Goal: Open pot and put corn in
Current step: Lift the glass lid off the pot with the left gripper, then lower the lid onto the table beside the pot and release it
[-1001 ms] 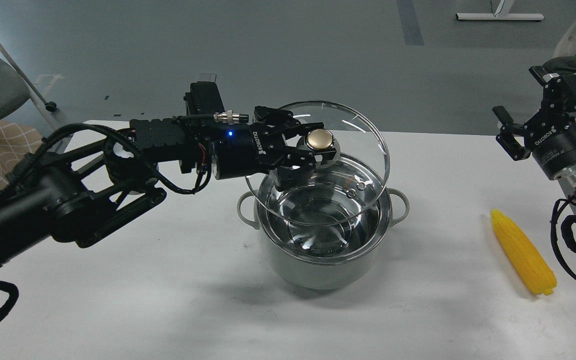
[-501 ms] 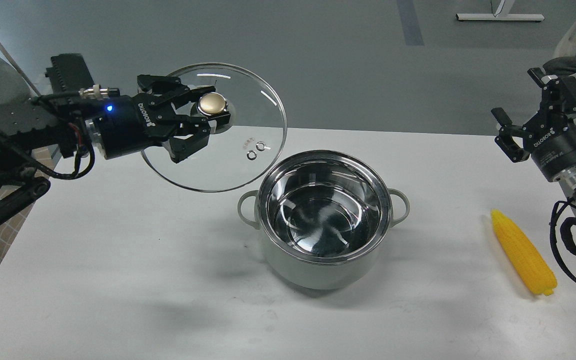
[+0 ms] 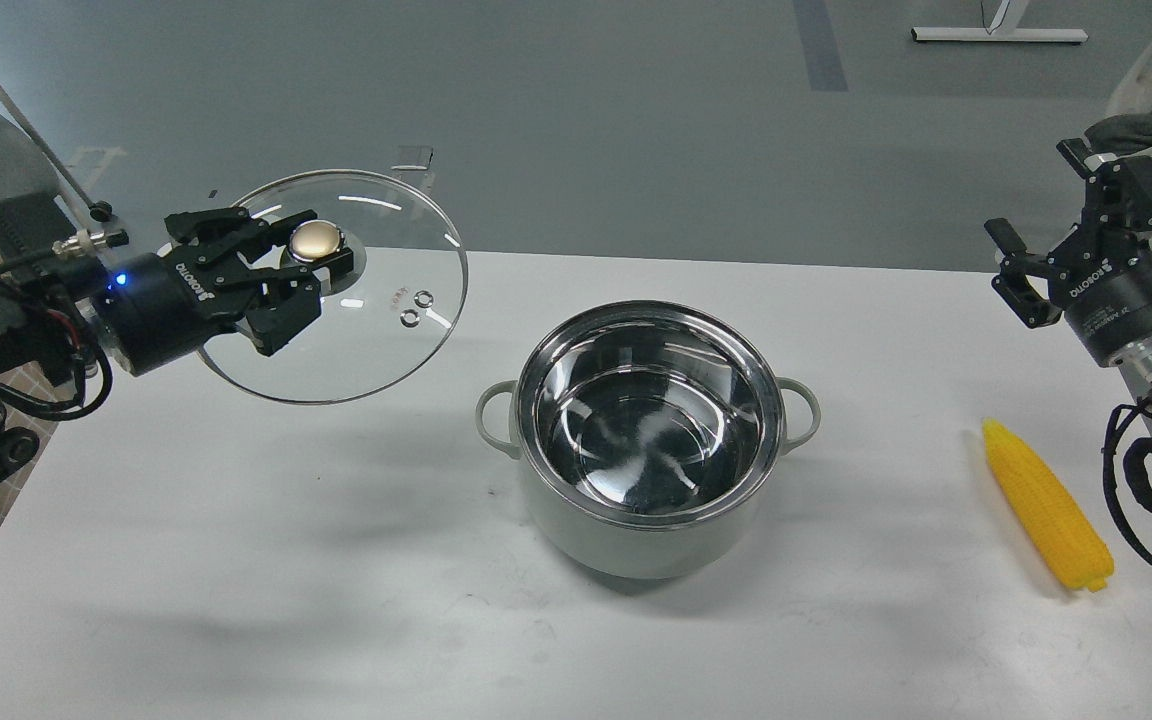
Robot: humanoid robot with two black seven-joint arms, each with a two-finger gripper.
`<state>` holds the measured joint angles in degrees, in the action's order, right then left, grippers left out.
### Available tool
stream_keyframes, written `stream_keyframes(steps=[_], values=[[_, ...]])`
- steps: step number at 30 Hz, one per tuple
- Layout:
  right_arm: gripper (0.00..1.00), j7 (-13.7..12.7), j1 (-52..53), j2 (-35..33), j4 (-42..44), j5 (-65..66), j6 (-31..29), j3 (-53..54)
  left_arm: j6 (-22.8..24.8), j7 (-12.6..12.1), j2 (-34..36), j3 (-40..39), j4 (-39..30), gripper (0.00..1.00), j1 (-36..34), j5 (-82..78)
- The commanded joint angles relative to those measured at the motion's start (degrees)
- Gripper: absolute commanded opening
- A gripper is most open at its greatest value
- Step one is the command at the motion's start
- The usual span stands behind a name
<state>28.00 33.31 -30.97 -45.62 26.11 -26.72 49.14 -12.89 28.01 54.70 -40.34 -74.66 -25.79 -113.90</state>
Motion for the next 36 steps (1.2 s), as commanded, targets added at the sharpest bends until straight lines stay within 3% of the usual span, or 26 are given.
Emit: stream_keyframes(steps=[1, 14, 25, 36], values=[[0.99, 0.0, 0.0, 0.0, 0.1, 0.0, 0.0, 0.0, -1.5, 0.0, -1.7, 0.7, 4.0, 0.34, 1.4, -0.2], [0.99, 0.0, -0.1, -0.1, 0.1, 0.0, 0.1, 0.0, -6.4, 0.0, -9.4, 1.9, 15.4, 0.33, 4.5, -0.1], [0.99, 0.0, -0.2, -0.1, 0.1, 0.0, 0.1, 0.0, -11.3, 0.0, -11.9, 3.0, 18.6, 0.34, 7.0, 0.3], [0.99, 0.0, -0.4, -0.1, 0.1, 0.0, 0.1, -0.1, -11.9, 0.0, -14.9, 3.3, 21.9, 0.35, 7.1, 0.3]])
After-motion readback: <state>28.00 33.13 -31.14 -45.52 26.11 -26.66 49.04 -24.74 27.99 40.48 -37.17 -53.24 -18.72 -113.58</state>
